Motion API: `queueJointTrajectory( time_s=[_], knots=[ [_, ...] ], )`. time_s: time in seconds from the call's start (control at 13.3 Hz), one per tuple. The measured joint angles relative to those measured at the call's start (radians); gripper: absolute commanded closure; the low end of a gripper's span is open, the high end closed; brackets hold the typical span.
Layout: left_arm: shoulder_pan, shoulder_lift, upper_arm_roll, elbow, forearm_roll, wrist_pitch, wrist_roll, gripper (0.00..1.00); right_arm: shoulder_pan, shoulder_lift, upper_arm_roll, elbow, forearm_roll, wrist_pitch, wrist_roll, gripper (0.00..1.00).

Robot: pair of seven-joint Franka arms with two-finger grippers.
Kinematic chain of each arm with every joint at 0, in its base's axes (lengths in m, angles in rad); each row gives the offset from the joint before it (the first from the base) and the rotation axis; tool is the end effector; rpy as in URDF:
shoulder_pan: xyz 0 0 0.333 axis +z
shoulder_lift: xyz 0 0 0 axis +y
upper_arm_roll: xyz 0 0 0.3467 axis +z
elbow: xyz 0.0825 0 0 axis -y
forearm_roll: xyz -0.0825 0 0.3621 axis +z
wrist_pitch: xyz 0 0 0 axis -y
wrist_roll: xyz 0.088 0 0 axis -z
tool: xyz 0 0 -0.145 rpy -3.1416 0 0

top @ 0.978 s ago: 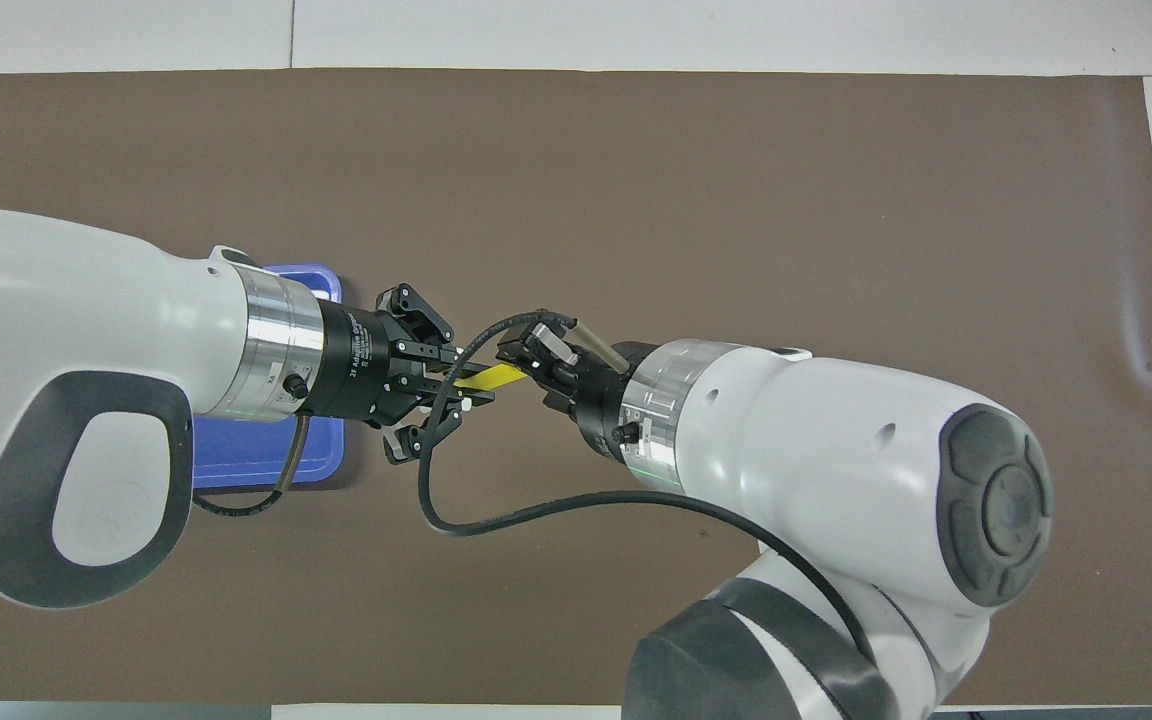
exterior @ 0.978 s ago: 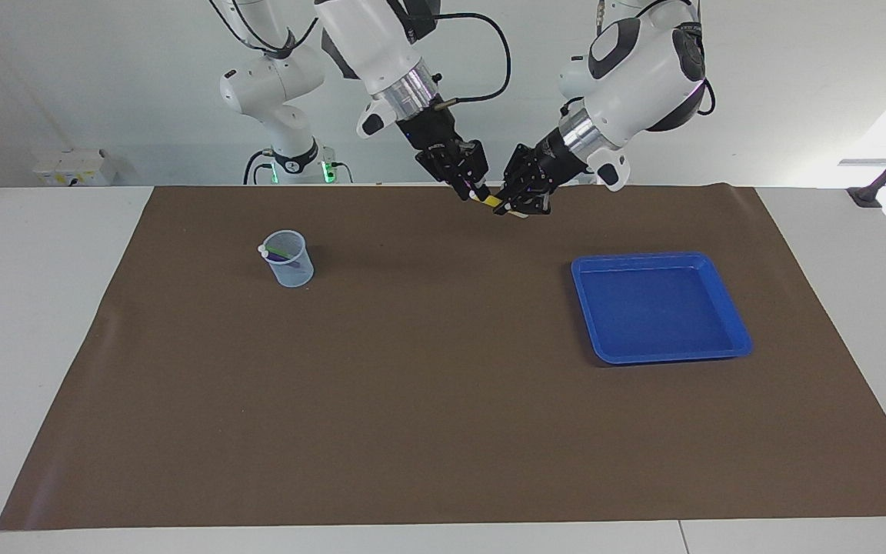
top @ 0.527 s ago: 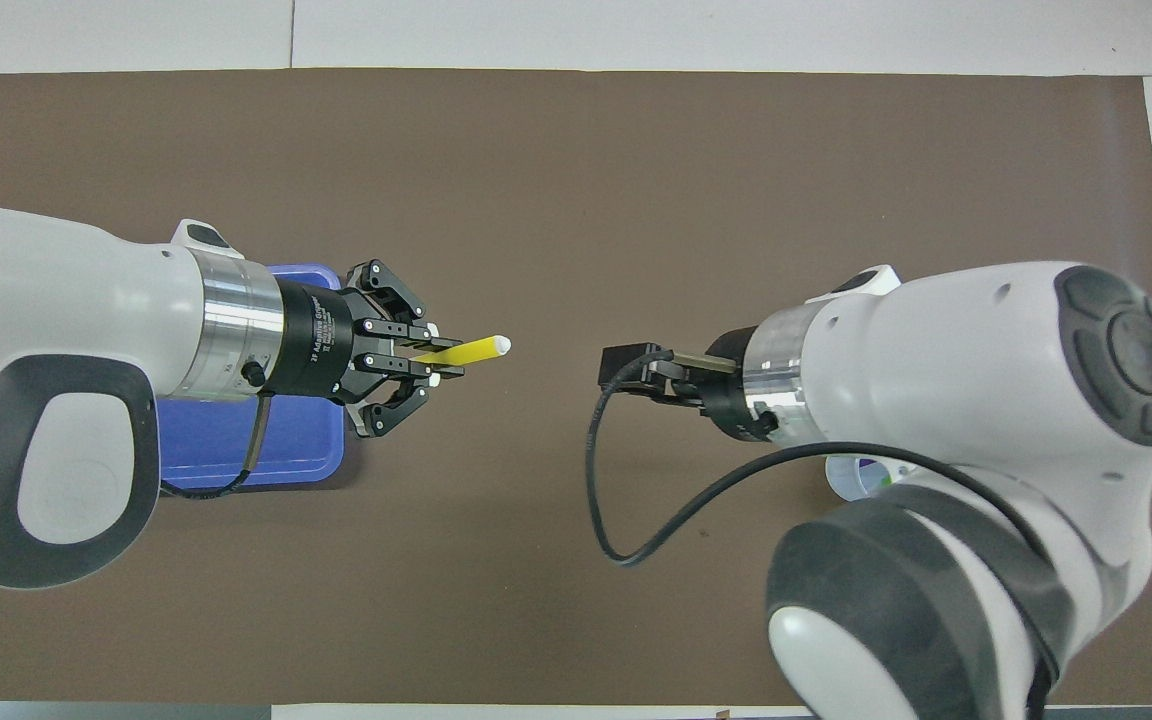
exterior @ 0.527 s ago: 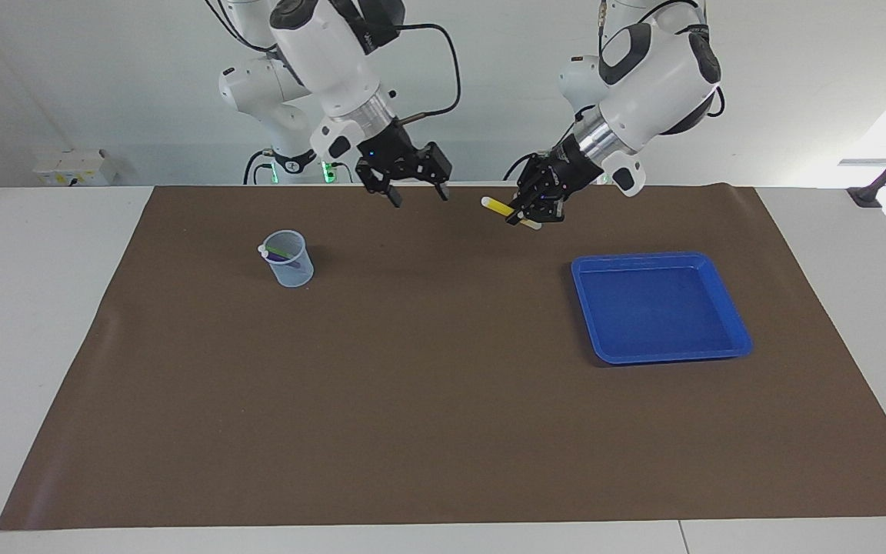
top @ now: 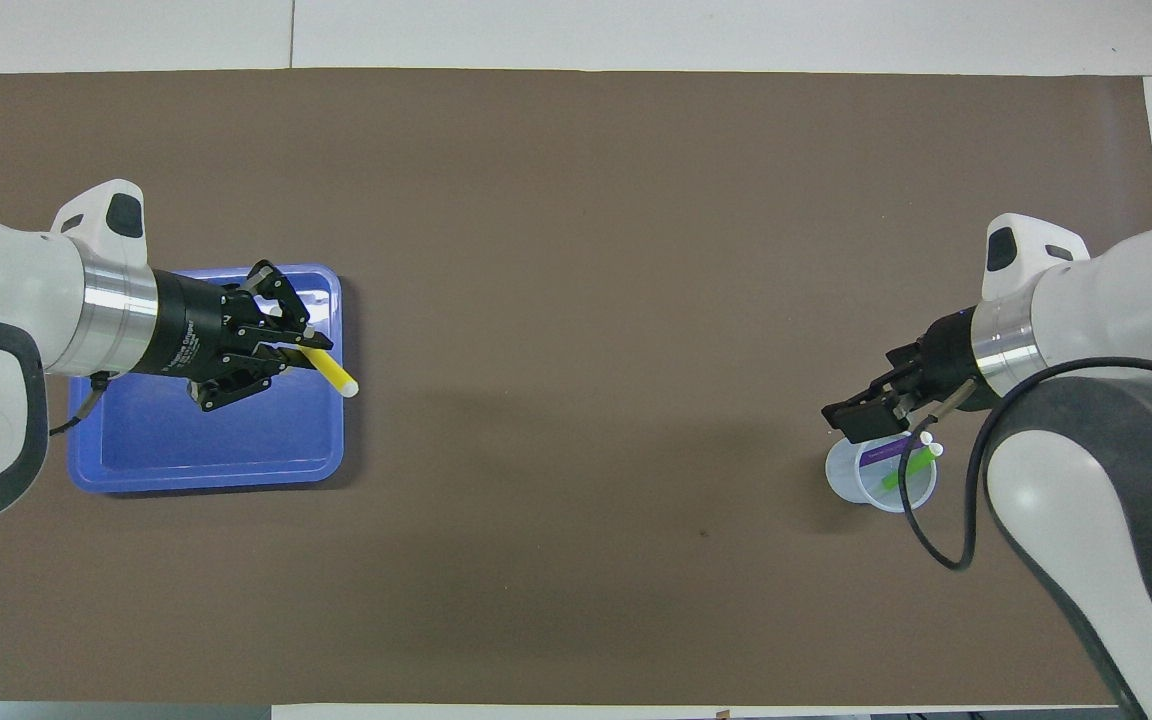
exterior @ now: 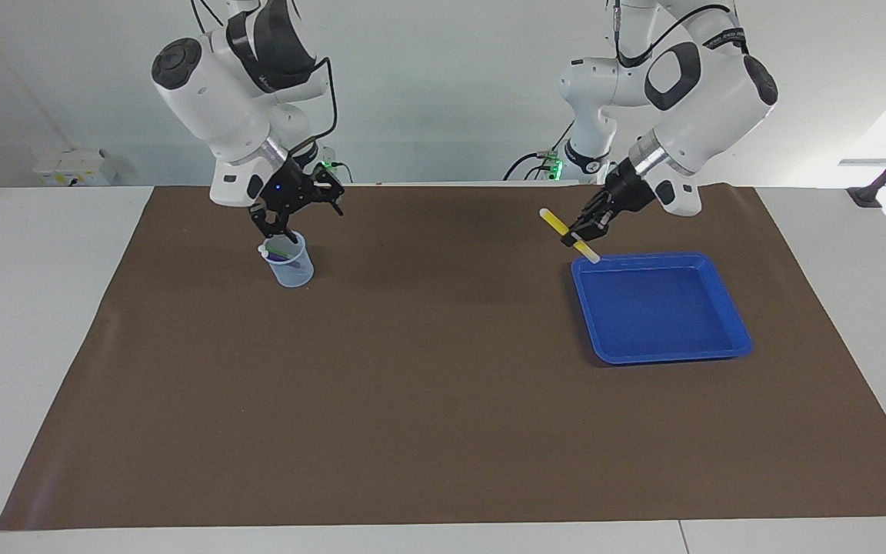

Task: Right arm passes pens to left for tray arrangement
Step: 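Place the yellow pen in the tray with the left gripper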

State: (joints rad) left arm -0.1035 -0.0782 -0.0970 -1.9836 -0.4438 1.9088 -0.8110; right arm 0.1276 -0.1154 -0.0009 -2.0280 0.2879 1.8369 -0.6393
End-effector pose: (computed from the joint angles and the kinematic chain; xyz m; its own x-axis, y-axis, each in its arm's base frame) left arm 0.4965 -0.1493 0.5087 0.7178 0.6249 -0.3071 0.6947 -0.6724 0.2556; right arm 0.4811 0.0947 0.4965 0.7825 0.6160 0.0908 0.6151 -0.7422 -0.2660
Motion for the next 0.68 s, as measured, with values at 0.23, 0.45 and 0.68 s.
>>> queueJointTrajectory(
  time_s=[0.23,0.45,0.68],
  knots=[
    [0.066,0.077,0.001,-0.011,0.192,0.001,0.382,1.0,-0.088,0.055,0.001,-0.038,-0.002,0.001,-0.266,0.24],
    [0.087,0.181,0.002,-0.012,0.348,0.074,0.627,1.0,-0.146,0.085,0.0,-0.071,-0.002,0.014,-0.396,0.43],
    [0.084,0.262,-0.005,-0.018,0.409,0.156,0.682,1.0,-0.152,0.075,0.002,-0.121,-0.002,0.049,-0.403,0.51]
  ],
)
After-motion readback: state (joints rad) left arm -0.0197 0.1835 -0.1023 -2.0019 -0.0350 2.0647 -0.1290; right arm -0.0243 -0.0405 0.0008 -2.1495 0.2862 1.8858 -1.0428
